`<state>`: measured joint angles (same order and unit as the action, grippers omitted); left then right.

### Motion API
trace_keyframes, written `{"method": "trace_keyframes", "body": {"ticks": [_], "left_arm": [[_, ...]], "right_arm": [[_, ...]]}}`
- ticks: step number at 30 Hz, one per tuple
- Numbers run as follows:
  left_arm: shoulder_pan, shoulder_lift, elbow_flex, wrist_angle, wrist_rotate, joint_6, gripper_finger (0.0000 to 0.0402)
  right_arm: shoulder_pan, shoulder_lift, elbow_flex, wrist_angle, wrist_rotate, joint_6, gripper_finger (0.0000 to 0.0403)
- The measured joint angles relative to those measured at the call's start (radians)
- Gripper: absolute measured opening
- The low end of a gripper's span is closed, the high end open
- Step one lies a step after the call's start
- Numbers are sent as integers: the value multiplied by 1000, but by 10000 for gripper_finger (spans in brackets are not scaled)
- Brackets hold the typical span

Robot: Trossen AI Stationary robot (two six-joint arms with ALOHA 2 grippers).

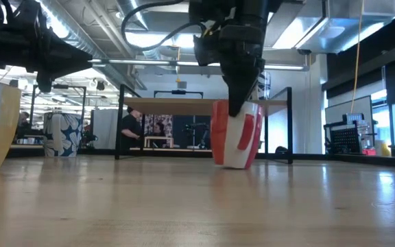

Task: Place coffee mugs
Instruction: Put the red mug on the shelf

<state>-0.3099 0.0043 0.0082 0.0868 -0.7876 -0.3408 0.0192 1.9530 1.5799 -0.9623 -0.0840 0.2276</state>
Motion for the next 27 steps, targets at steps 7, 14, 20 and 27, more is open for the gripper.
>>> {"method": "trace_keyframes", "body": {"ticks": [7, 14, 20, 27], "left_arm": [[0, 0, 0, 0, 0, -17, 113], [0, 0, 0, 0, 0, -17, 114], [0, 0, 0, 0, 0, -17, 114], [0, 0, 0, -1, -19, -16, 114]], "right_arm": [[-1, 7, 2, 9, -13, 12, 19], [0, 8, 4, 13, -17, 33, 99], [-2, -6, 147, -146, 26, -11, 164], [-68, -67, 243, -189, 198, -105, 188]]}}
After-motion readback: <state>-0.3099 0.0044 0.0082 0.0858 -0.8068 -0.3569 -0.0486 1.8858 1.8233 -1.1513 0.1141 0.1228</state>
